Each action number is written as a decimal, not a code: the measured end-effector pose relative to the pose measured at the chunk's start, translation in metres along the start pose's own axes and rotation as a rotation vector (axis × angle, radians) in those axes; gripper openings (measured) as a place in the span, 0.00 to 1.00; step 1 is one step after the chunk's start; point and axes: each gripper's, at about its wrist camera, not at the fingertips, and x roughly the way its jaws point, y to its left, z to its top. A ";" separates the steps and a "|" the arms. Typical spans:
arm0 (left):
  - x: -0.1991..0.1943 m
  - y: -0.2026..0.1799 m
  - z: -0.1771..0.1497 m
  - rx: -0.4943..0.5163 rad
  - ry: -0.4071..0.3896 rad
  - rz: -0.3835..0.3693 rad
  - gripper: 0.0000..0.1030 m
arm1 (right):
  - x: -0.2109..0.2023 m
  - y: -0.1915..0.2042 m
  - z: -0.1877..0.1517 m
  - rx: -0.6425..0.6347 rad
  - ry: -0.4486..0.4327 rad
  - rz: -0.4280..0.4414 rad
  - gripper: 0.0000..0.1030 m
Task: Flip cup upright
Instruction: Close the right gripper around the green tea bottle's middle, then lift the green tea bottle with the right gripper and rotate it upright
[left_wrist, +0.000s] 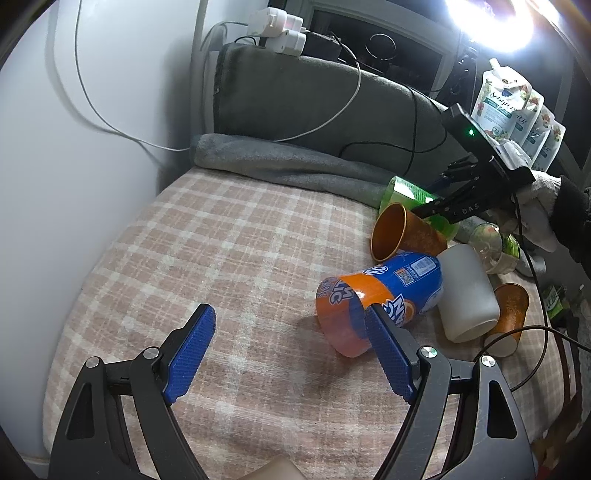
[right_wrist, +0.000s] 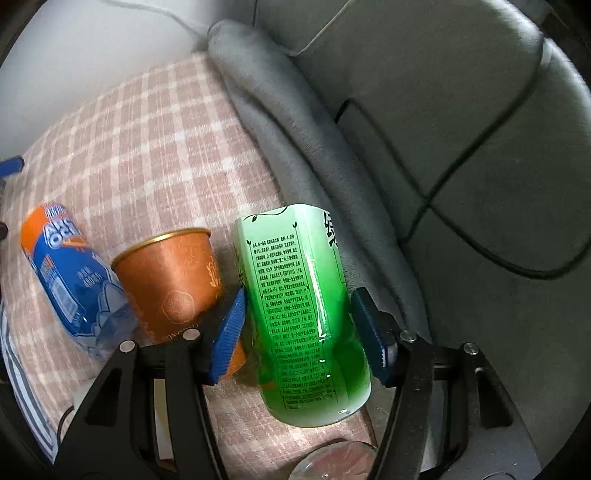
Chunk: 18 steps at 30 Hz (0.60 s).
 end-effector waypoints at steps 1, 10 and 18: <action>0.000 0.000 0.000 -0.001 -0.001 0.000 0.80 | -0.005 0.000 -0.001 0.007 -0.013 -0.006 0.59; -0.012 -0.007 0.002 0.012 -0.029 -0.008 0.80 | -0.049 0.003 -0.009 0.084 -0.117 -0.066 0.59; -0.030 -0.015 0.002 0.031 -0.063 -0.020 0.80 | -0.110 0.012 -0.035 0.148 -0.216 -0.095 0.59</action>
